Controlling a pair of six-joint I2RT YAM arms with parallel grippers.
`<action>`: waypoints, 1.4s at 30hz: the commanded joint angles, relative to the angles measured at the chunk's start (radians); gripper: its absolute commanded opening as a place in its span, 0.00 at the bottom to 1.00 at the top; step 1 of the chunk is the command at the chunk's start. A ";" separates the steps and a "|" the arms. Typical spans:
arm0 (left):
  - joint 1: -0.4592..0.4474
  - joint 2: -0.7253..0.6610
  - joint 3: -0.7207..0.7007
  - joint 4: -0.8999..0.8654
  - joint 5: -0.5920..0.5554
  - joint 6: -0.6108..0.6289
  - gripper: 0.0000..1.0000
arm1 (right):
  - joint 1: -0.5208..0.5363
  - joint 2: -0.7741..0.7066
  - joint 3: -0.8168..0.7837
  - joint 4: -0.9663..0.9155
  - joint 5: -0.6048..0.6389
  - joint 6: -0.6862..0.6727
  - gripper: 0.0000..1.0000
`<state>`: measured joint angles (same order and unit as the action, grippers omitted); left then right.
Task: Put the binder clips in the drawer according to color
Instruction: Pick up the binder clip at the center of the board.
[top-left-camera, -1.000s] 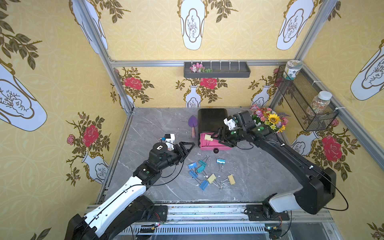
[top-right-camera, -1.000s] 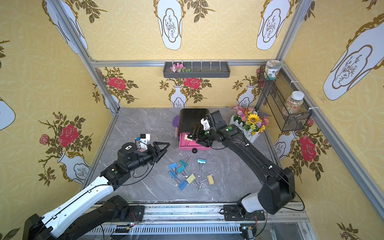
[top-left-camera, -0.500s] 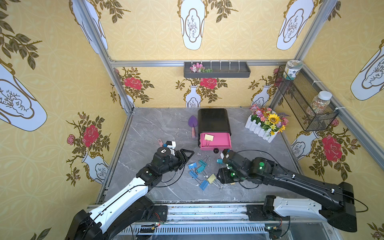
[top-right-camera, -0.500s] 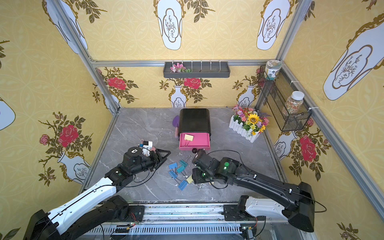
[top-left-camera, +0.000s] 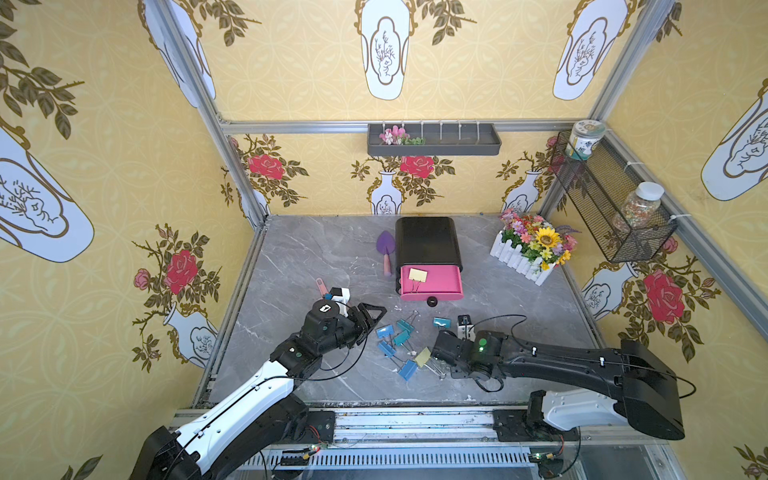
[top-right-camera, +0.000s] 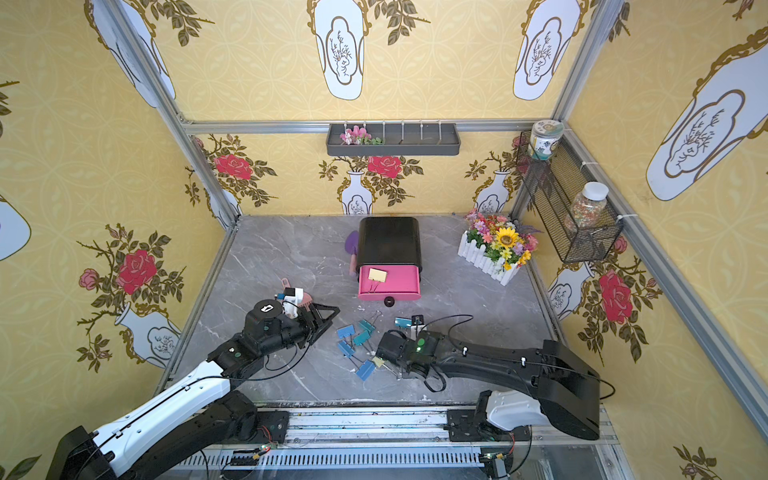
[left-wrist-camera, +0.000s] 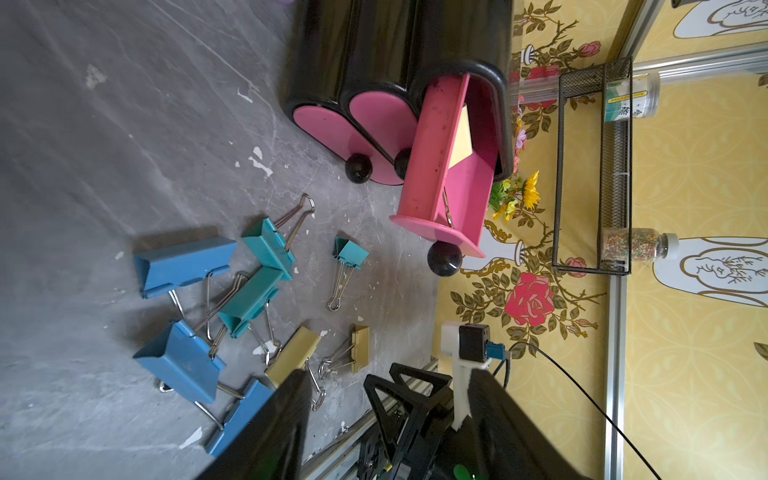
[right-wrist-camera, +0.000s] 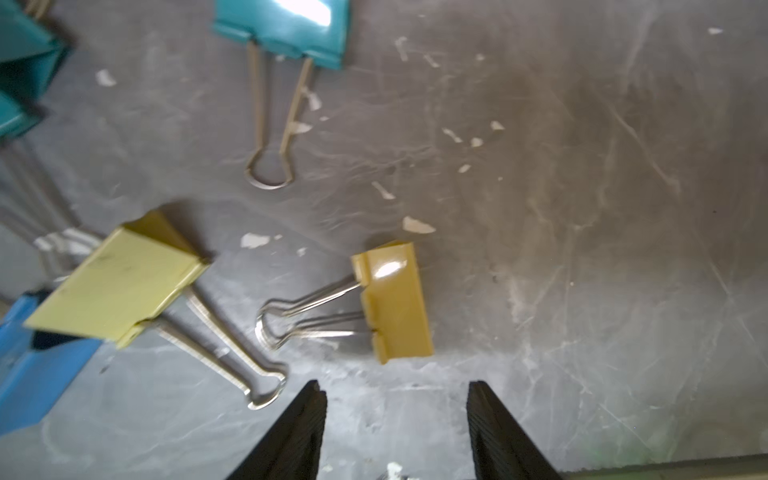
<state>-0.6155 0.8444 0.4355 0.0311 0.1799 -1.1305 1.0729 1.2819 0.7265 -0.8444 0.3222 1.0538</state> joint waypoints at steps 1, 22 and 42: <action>0.000 0.011 0.001 0.006 0.006 0.003 0.66 | -0.059 -0.020 -0.024 0.064 -0.021 -0.024 0.59; 0.000 0.032 0.002 0.034 0.010 -0.003 0.66 | -0.158 0.116 0.012 0.131 -0.095 -0.196 0.50; 0.000 0.037 0.003 0.039 0.010 -0.005 0.66 | -0.157 0.190 -0.015 0.187 -0.103 -0.212 0.46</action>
<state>-0.6155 0.8787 0.4362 0.0521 0.1802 -1.1374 0.9150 1.4567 0.7116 -0.6781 0.2115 0.8482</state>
